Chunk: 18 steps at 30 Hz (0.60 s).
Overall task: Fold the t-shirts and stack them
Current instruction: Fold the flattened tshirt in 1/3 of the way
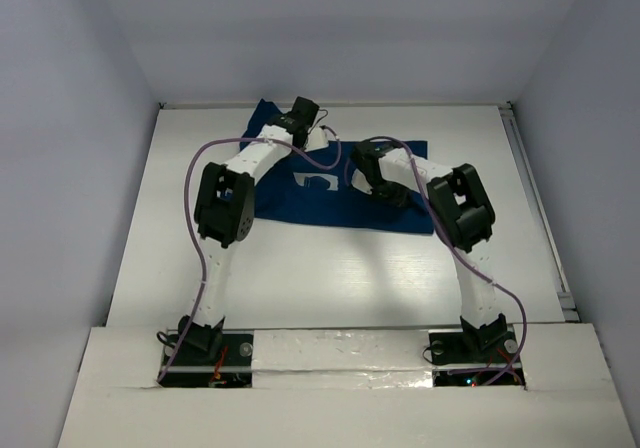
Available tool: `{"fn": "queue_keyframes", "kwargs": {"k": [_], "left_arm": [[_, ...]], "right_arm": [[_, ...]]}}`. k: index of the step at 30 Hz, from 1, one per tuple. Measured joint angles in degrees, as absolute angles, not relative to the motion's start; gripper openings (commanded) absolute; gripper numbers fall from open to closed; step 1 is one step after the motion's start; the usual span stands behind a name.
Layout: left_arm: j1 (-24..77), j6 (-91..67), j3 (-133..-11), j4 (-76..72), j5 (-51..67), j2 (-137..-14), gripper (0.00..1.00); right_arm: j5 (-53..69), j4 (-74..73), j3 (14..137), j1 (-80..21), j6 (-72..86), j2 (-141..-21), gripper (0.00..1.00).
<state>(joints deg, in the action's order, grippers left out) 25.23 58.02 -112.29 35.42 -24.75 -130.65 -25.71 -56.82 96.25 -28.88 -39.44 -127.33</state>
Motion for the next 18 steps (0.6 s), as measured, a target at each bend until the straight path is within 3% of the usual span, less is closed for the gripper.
{"fn": "queue_keyframes", "kwargs": {"k": [4, 14, 16, 18], "left_arm": [[26.63, 58.50, -115.31, 35.35, -25.96, -131.52, 0.00], [28.16, 60.23, -118.89, 36.34, -28.16, -134.34, 0.00], [28.18, 60.64, -119.15, 36.71, -28.53, -134.89, 0.03], [28.18, 60.97, -120.01, 36.88, -28.91, -135.96, 0.16]], "right_arm": [[-25.39, -56.84, 95.68, -28.88, -39.53, -127.13, 0.13], [-25.26, -56.90, 95.44, -28.84, -39.51, -127.11, 0.14], [-25.28, -56.88, 95.42, -28.86, -39.51, -127.11, 0.14], [-25.26, -56.88, 95.39, -28.84, -39.48, -127.04, 0.15]]}}
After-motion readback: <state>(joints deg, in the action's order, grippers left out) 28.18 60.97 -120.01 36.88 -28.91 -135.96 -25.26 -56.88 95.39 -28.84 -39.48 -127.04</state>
